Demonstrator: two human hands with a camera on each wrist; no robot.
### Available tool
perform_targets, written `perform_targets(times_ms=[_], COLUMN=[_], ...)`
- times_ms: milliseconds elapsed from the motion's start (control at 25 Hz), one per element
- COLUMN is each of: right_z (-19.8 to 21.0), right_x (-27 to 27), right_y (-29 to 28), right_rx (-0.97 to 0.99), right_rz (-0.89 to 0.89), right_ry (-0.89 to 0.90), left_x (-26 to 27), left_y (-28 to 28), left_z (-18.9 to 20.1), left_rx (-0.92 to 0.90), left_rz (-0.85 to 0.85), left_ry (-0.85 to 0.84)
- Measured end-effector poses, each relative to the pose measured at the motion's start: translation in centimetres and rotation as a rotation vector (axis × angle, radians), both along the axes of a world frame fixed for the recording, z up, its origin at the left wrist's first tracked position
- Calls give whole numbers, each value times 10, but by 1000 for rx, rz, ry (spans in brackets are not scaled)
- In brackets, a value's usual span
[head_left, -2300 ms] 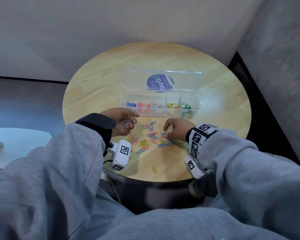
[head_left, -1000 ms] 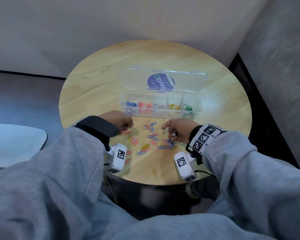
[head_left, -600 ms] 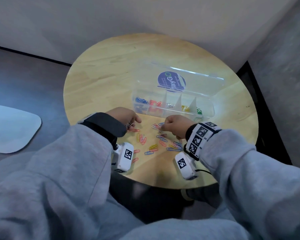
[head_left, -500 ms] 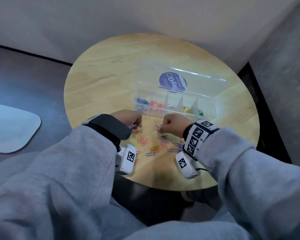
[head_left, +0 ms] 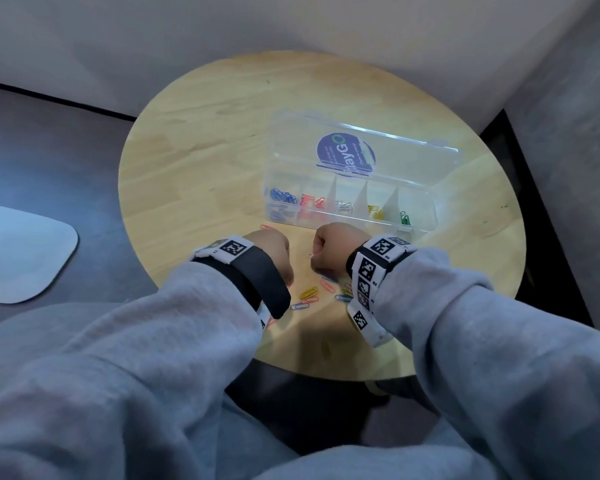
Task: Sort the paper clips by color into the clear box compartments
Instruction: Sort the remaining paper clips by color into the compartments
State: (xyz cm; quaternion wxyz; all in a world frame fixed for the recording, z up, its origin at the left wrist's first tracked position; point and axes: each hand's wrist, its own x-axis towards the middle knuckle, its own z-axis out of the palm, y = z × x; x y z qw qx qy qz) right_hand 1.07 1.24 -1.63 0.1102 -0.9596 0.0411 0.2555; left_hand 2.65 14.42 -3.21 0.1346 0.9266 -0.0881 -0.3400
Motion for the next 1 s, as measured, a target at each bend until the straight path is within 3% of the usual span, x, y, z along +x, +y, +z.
perform_targets(times_ms=[320,680,760,880,1000], right_z=[-6,-10,-3,4,1], right_x=[-3,-10,-11,-14,-20], right_y=[-7,-10,-17,-35,-52], right_rx=[10,115,232,577,875], right_rz=[-11,-103,-205,-453,-692], right_ry=[69,98,121,183,177], left_x=[-3,2,4,6,6], left_y=[-5,2,4,5,4], left_z=[-6,-1,8,16,15], left_rx=[4,-276,-315,-401,-570], left_rz=[-3,94,126,215,405], left_ry=[22,118,127,174,278])
